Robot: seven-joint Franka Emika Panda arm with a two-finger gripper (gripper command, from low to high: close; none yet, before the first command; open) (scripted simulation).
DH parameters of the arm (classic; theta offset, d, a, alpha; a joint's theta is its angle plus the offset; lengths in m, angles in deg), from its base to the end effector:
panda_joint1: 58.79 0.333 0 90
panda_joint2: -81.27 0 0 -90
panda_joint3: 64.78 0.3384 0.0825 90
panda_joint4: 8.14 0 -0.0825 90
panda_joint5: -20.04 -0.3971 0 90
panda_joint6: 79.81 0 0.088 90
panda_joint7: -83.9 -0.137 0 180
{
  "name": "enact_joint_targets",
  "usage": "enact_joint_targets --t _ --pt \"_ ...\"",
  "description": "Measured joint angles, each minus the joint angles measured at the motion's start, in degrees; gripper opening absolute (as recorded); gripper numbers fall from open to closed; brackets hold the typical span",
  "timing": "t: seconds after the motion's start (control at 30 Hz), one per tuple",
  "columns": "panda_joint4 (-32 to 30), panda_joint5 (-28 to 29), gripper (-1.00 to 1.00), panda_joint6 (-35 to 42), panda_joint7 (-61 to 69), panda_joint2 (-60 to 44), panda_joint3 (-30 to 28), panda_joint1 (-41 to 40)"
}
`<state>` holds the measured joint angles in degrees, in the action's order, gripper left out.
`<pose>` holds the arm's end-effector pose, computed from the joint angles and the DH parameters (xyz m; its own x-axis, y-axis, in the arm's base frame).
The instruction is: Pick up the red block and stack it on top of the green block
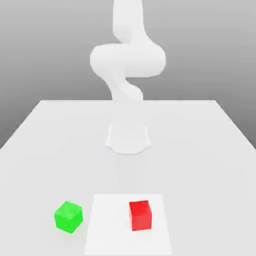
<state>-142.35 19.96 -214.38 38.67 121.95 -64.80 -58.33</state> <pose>0.3997 0.0031 0.6557 0.5366 -0.7066 0.4613 -0.5301 -0.7076 -0.4673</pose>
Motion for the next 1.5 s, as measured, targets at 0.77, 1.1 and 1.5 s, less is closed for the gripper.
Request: enact_joint_targets --t 0.77,1.1,1.5 --pt "-19.9 0.4 0.00 -27.3 4.4 -48.2 0.9 2.9" --pt "-18.8 0.9 -1.00 -34.7 4.0 -56.9 0.5 3.3" --pt "-18.8 0.4 -1.00 -19.8 12.0 -42.0 -4.0 -8.1"
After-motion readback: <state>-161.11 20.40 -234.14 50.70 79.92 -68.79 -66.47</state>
